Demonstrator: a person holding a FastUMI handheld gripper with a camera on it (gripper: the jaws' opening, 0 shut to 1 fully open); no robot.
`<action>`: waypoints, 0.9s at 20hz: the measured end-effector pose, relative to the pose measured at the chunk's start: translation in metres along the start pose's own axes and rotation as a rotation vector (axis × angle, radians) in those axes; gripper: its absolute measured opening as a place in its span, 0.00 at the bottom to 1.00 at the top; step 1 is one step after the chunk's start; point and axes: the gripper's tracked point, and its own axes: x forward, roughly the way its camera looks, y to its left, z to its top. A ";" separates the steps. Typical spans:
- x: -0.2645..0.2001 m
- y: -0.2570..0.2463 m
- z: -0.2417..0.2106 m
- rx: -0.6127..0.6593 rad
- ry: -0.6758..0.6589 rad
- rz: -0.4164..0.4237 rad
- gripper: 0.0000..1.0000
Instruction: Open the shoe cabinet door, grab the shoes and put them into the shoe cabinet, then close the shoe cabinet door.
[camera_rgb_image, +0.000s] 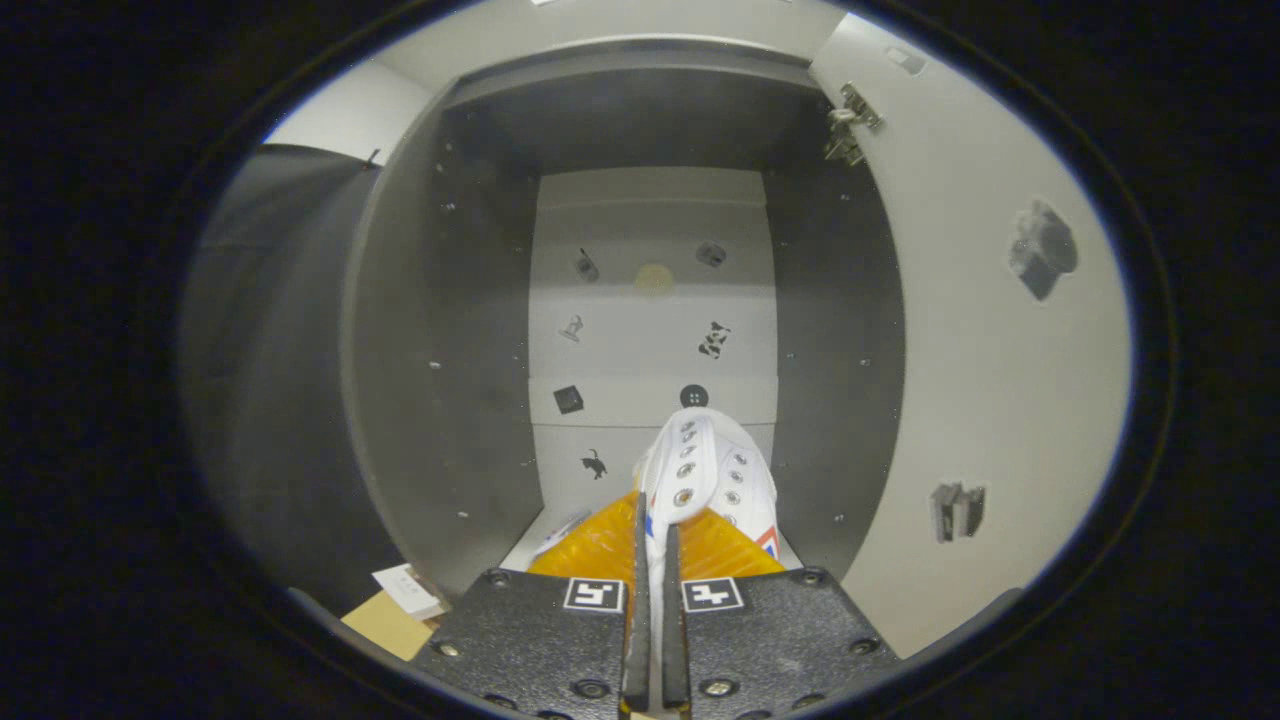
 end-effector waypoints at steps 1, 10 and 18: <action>0.013 -0.002 -0.005 -0.022 0.010 -0.013 0.08; 0.099 -0.025 -0.050 -0.123 0.098 -0.072 0.08; 0.162 -0.026 -0.107 -0.141 0.203 -0.028 0.13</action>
